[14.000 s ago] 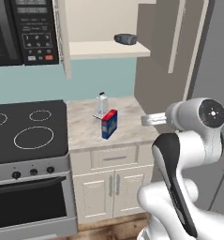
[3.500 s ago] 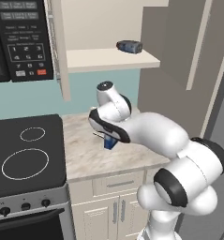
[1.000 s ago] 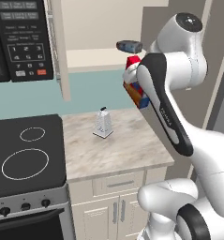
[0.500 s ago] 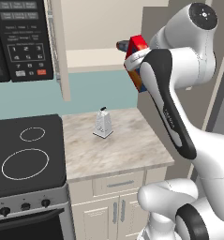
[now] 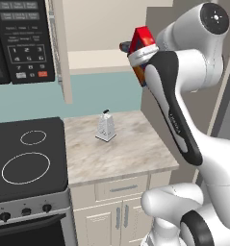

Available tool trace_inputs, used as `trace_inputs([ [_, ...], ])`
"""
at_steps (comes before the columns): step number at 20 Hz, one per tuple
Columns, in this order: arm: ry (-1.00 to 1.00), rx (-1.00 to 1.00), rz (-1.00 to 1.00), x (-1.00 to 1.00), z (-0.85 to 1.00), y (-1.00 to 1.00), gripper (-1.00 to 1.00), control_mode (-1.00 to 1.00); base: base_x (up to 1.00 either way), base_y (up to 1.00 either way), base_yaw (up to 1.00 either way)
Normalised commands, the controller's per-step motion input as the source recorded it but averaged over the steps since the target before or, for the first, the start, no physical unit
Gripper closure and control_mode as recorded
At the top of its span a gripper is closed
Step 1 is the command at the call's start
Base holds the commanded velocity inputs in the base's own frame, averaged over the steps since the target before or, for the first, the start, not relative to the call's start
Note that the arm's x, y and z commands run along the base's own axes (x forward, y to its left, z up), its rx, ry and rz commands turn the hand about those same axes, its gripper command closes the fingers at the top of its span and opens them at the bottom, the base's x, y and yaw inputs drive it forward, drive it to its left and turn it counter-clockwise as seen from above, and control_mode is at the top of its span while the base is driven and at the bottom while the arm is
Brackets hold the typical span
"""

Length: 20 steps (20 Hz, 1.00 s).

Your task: Pick the cereal and boxed food from the counter and place them in the cabinets closest to them.

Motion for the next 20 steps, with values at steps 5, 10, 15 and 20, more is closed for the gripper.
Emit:
trace_inputs([
  [5,-0.03,0.09,0.00,0.06,0.31,0.00,1.00,-1.00,0.00,0.00,0.00],
  [10,-0.01,0.06,0.00,0.00,0.06,0.00,1.00,-1.00,0.00,0.00,0.00],
  [15,0.00,0.03,0.00,0.03,0.00,0.00,1.00,-1.00,0.00,0.00,0.00],
  [20,0.00,0.00,-0.01,0.18,0.00,0.00,1.00,-1.00,0.00,0.00,0.00],
])
